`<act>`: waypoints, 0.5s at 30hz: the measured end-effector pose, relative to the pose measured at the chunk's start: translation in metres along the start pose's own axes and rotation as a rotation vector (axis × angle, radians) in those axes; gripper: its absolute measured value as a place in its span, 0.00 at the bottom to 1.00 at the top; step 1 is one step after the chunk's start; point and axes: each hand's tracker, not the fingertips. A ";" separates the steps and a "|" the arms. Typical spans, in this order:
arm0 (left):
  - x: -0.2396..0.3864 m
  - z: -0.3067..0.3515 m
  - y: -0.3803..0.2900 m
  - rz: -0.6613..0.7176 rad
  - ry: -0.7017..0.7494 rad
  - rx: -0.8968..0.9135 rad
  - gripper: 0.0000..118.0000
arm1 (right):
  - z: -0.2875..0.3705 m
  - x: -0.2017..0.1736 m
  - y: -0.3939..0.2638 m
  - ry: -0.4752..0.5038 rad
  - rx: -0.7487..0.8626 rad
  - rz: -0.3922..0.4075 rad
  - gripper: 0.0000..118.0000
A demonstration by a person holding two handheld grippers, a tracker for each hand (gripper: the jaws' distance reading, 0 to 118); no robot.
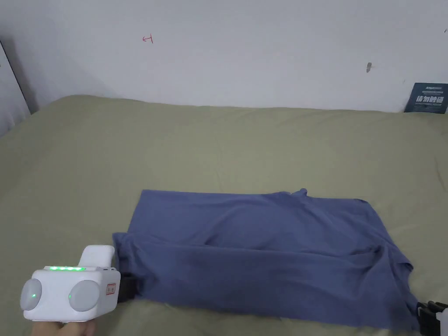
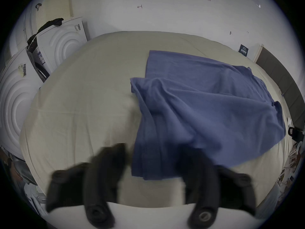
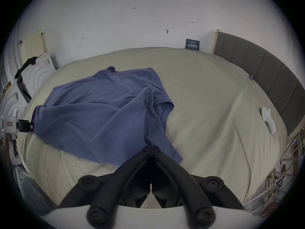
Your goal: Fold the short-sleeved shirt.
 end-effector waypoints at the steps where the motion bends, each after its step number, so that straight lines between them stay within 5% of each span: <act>1: -0.001 0.001 -0.003 0.002 -0.020 0.004 0.33 | -0.001 -0.002 -0.002 0.000 -0.004 0.004 0.02; 3: -0.001 0.007 -0.002 -0.008 -0.029 0.017 0.08 | -0.007 0.006 0.004 -0.001 -0.013 0.009 0.02; 7: 0.000 0.006 -0.001 -0.020 -0.051 -0.001 0.07 | -0.011 0.012 0.010 0.030 -0.032 -0.038 0.08; 9: -0.001 0.005 0.000 -0.022 -0.054 0.001 0.07 | -0.012 0.010 0.012 0.025 -0.043 -0.063 0.83; 10: -0.001 0.006 0.000 -0.021 -0.056 0.001 0.07 | -0.021 0.016 0.016 0.034 -0.081 -0.081 1.00; 15: -0.002 0.007 0.000 -0.008 -0.066 -0.003 0.07 | -0.040 0.017 0.017 0.020 -0.100 -0.050 0.92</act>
